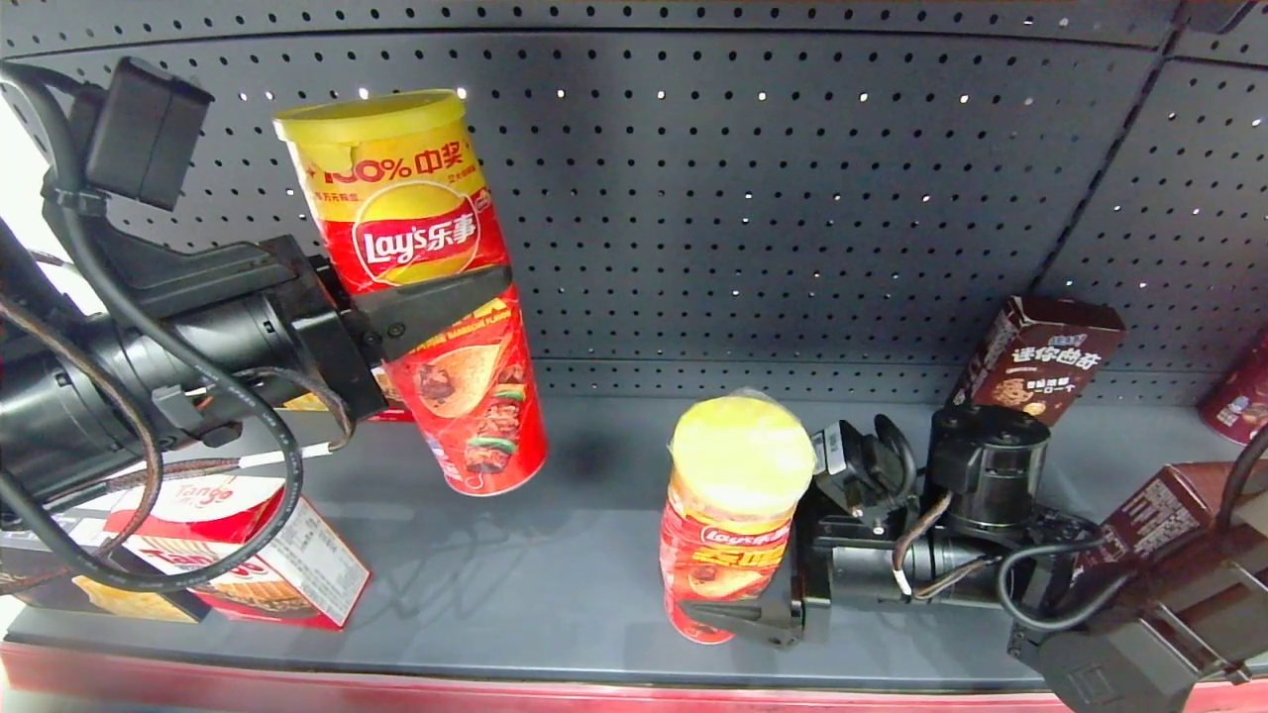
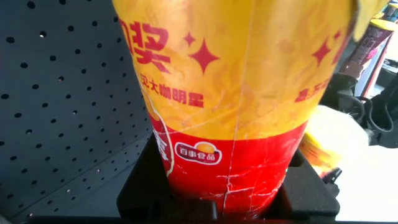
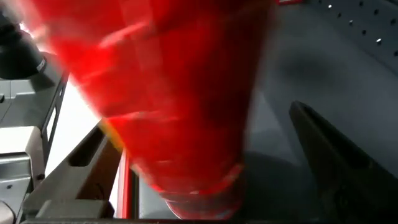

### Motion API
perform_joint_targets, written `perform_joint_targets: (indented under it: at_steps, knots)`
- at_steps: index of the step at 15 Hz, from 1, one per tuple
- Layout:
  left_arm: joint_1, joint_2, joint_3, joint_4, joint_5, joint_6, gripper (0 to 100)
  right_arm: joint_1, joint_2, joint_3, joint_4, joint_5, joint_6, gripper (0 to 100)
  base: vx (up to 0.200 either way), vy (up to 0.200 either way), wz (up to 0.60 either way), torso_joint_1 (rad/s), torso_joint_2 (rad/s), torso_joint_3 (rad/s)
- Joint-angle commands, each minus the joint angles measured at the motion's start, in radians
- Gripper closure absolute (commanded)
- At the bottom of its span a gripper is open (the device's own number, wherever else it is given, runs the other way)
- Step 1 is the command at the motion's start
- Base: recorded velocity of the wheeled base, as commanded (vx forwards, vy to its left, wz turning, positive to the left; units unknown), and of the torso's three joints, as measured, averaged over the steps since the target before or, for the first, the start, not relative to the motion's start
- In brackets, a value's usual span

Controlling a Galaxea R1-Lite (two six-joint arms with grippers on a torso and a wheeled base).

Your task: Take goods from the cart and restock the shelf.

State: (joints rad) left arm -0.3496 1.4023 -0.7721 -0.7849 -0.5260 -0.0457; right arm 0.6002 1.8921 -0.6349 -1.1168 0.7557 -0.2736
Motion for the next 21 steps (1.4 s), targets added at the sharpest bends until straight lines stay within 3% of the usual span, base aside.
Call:
perform_joint_targets:
  at_steps: [1,10,13,15,16,19,21]
  knots:
    - [0.000,0.001,0.001,-0.002,0.000,0.000,100,-0.025,-0.059,0.004,0.006,0.001,0.001,0,0.000,0.000,0.00,0.000,0.00,0.000]
    - [0.014,0.001,0.011,-0.005,0.001,0.000,100,-0.149,-0.467,0.276,0.009,-0.004,0.036,0,0.000,0.000,0.00,0.000,0.00,0.000]
    - [0.014,-0.002,0.007,-0.010,0.000,0.000,100,-0.275,-0.651,0.307,0.068,-0.081,0.065,0,0.000,0.000,0.00,0.000,0.00,0.000]
    - [0.015,-0.002,0.007,-0.011,-0.002,0.000,100,-0.312,-0.734,0.308,0.130,-0.136,0.085,0,0.000,0.000,0.00,0.000,0.00,0.000]
    - [0.015,-0.003,0.004,-0.011,-0.002,0.000,100,-0.352,-0.860,0.314,0.236,-0.276,0.102,0,0.000,0.000,0.00,0.000,0.00,0.000]
    - [0.014,-0.003,-0.001,-0.013,-0.003,0.000,100,-0.370,-1.098,0.388,0.417,-0.547,0.142,0,0.000,0.000,0.00,0.000,0.00,0.000]
    - [0.014,-0.002,-0.006,-0.013,-0.002,0.000,100,-0.370,-1.279,0.488,0.520,-0.664,0.146,0,0.000,0.000,0.00,0.000,0.00,0.000]
